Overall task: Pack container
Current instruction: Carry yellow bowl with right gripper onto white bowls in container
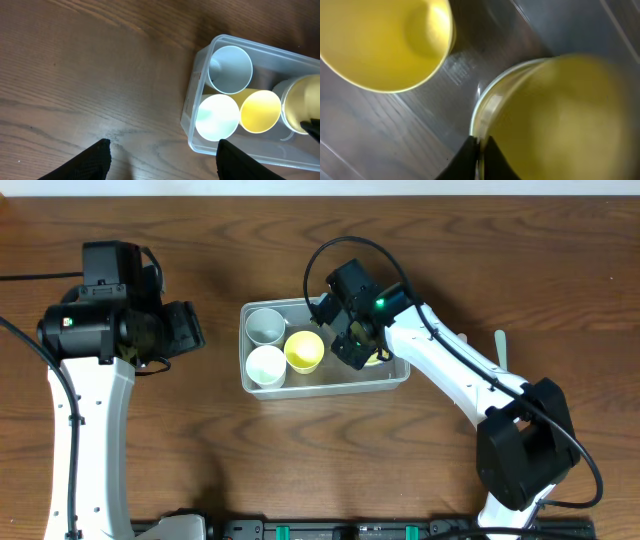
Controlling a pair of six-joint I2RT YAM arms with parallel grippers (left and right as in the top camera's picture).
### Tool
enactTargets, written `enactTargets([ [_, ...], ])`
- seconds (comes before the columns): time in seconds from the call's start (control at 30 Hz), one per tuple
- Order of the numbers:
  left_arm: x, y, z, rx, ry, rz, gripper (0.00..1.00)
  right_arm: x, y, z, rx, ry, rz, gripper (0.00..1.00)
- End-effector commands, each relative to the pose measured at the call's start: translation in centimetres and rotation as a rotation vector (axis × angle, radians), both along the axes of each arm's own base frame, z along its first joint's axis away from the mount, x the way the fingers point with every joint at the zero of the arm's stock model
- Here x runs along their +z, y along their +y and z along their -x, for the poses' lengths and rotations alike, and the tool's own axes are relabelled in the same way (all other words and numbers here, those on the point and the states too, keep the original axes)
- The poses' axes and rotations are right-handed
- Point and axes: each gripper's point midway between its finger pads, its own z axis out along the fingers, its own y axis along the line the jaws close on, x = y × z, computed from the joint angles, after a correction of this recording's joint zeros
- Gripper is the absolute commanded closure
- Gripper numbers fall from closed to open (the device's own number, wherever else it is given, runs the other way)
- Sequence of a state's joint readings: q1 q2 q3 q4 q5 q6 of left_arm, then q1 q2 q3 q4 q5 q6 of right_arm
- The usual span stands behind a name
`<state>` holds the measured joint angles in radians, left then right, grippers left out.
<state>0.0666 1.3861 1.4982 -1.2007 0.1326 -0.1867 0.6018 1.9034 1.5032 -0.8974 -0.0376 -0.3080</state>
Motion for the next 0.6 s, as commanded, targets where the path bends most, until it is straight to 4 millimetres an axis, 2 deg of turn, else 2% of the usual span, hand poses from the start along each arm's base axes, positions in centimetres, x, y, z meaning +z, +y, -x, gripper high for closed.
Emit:
enactTargets([
  [0.0,-0.18,-0.04,0.13,0.006,0.007,0.011,0.32,-0.16,-1.11,-0.75,-0.022,-0.023,0.042,0.99],
  [0.47,-0.18,-0.04,0.13,0.006,0.007,0.011,0.32,-0.18,-1.54,-0.91,-0.028,-0.034,0.065,0.98],
  [0.5,-0.17,-0.04,0.12,0.006,0.007,0.011,0.32,-0.18,-1.55,-0.9,-0.028,-0.034,0.066,0.96],
  [0.57,-0.18,-0.04,0.13,0.006,0.007,0.011,0.32,-0.21,-1.61,-0.82,-0.028,-0.03,0.068,0.79],
])
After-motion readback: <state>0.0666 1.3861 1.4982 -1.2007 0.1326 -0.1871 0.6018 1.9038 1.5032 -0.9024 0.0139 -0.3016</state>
